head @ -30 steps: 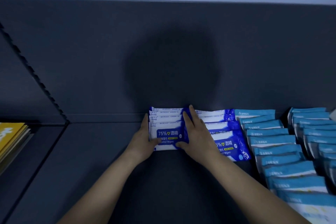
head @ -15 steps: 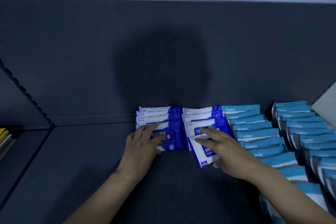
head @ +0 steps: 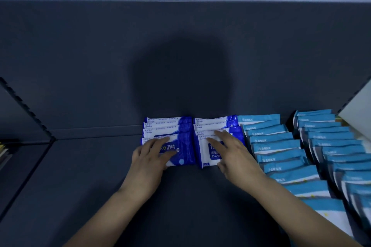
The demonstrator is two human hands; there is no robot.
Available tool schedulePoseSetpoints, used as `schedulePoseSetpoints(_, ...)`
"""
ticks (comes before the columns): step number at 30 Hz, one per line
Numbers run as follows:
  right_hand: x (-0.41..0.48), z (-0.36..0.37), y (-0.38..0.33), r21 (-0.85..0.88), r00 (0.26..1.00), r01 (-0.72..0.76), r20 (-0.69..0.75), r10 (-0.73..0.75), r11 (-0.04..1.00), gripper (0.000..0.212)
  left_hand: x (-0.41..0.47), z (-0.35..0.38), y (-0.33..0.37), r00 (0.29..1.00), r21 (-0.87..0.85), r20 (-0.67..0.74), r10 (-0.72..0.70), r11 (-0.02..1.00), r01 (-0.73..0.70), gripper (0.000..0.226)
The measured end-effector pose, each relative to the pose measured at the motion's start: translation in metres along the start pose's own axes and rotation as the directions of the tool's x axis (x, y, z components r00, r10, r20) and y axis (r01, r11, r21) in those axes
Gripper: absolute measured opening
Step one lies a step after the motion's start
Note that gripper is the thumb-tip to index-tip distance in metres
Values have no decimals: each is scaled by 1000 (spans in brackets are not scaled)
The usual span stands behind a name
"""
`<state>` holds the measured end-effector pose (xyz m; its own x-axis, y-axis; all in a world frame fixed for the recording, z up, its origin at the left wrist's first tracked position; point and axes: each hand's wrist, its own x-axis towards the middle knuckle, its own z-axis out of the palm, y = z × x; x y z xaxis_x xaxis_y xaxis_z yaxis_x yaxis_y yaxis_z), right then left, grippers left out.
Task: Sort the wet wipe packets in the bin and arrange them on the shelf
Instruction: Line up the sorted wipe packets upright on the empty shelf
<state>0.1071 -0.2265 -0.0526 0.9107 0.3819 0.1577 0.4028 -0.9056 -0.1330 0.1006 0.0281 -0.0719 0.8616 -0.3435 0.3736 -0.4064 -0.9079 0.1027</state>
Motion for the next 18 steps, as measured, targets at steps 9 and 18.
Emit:
schedulePoseSetpoints(9, -7, -9, 2, 55, 998, 58, 9, -59, 997, 62, -7, -4, 0, 999, -6, -6, 39, 999, -39, 69)
schedulePoseSetpoints(18, 1, -23, -20, 154, 995, 68, 67, -79, 986, 56, -35, -35, 7, 1000, 38, -15, 6, 999, -6, 44)
